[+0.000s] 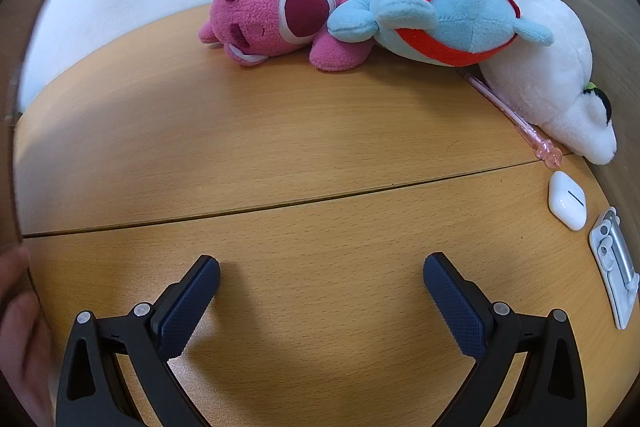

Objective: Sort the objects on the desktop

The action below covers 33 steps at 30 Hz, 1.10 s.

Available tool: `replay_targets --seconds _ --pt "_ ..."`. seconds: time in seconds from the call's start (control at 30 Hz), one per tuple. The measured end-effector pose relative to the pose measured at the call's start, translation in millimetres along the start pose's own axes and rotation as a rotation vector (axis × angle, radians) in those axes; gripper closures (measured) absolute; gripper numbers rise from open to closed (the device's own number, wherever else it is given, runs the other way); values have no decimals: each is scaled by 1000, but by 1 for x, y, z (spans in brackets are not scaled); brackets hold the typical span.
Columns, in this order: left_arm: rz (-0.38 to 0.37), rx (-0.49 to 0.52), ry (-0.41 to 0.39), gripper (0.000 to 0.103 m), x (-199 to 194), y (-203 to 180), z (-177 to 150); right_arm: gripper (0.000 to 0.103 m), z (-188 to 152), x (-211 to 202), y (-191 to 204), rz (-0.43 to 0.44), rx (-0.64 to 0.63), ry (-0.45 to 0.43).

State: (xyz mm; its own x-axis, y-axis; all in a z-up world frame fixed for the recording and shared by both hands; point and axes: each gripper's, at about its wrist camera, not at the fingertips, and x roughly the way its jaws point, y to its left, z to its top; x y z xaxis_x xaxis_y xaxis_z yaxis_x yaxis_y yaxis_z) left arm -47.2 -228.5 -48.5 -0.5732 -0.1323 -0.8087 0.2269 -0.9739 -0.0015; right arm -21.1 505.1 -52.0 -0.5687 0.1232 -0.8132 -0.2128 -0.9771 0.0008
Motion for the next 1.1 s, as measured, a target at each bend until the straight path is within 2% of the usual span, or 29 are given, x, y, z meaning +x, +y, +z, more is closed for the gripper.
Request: replay_targets --seconds 1.1 --pt "2 -3 0 0 1 1 -1 0 0 3 4 0 2 -3"
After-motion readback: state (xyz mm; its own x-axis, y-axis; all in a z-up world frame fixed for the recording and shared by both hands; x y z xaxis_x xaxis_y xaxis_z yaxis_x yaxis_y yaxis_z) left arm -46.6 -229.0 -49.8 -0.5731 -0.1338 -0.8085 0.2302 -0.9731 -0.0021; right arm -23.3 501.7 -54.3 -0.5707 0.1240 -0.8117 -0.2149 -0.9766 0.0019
